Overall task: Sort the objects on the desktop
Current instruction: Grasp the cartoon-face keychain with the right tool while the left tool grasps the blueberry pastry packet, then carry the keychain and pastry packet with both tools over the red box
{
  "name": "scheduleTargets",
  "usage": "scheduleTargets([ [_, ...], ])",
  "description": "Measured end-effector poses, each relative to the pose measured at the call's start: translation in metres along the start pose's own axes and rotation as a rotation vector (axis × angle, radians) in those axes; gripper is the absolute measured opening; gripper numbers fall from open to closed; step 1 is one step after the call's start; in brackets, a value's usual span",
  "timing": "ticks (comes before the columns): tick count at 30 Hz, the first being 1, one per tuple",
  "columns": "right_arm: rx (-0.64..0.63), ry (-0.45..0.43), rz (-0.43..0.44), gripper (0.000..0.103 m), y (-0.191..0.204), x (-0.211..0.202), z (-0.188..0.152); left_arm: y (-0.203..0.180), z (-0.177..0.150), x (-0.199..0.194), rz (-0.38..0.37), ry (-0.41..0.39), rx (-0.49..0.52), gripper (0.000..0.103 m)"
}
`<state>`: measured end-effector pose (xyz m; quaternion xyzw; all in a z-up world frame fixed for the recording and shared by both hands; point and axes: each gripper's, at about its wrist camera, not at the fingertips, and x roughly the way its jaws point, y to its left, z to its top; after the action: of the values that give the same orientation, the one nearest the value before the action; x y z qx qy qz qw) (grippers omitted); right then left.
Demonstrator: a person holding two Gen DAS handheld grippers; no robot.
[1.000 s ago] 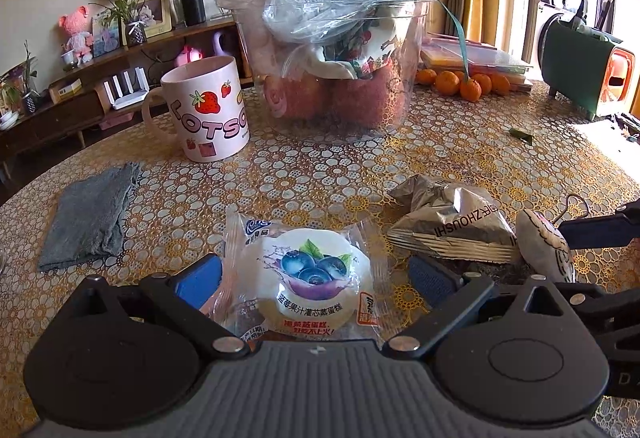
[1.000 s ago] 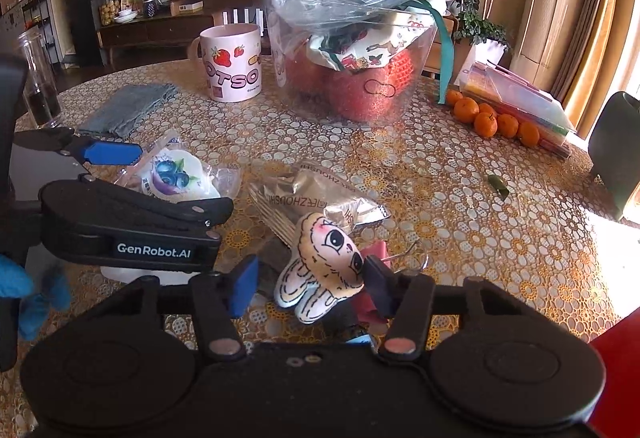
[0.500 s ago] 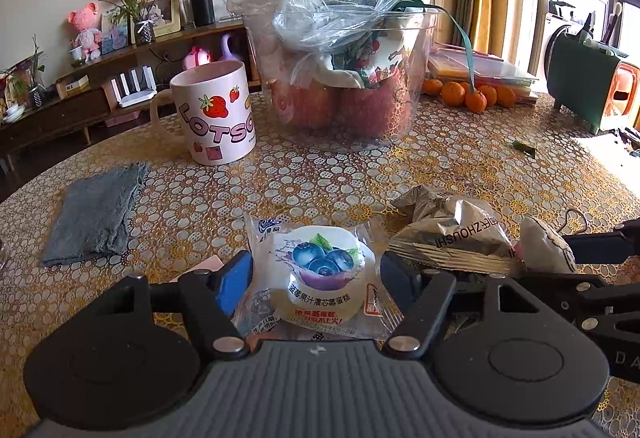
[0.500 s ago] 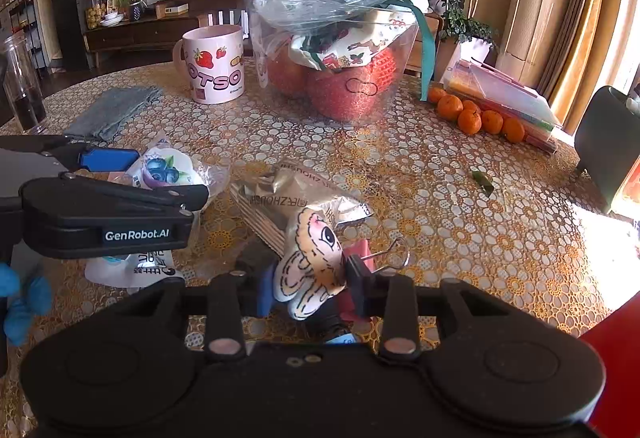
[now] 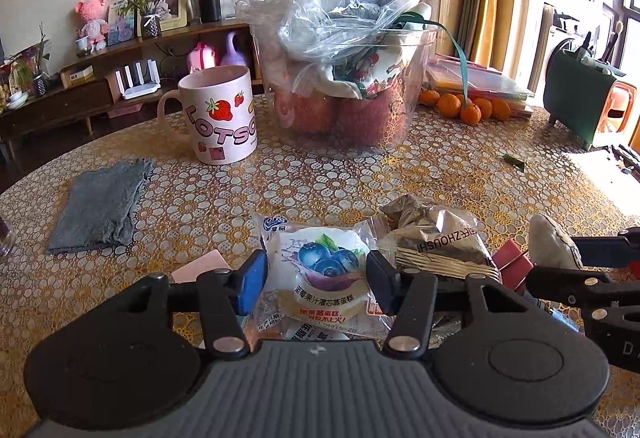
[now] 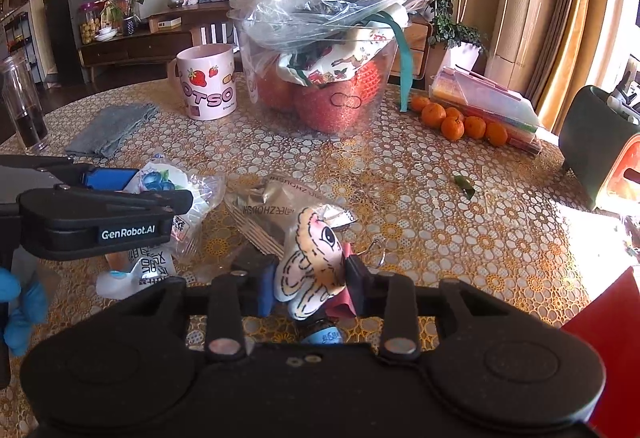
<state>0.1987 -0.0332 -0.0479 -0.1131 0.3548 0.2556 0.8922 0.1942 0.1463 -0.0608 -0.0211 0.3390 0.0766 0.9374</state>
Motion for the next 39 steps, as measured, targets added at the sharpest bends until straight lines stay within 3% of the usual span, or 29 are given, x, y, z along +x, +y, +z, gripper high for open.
scheduleTargets([
  [22, 0.052, -0.059, 0.01, 0.035, -0.02, -0.07, -0.012, -0.025, 0.004, -0.083, -0.068, -0.053, -0.022, 0.053],
  [39, 0.121, -0.122, 0.014, 0.035, -0.059, -0.146, -0.038, -0.09, -0.001, -0.145, -0.184, -0.07, 0.035, 0.054],
])
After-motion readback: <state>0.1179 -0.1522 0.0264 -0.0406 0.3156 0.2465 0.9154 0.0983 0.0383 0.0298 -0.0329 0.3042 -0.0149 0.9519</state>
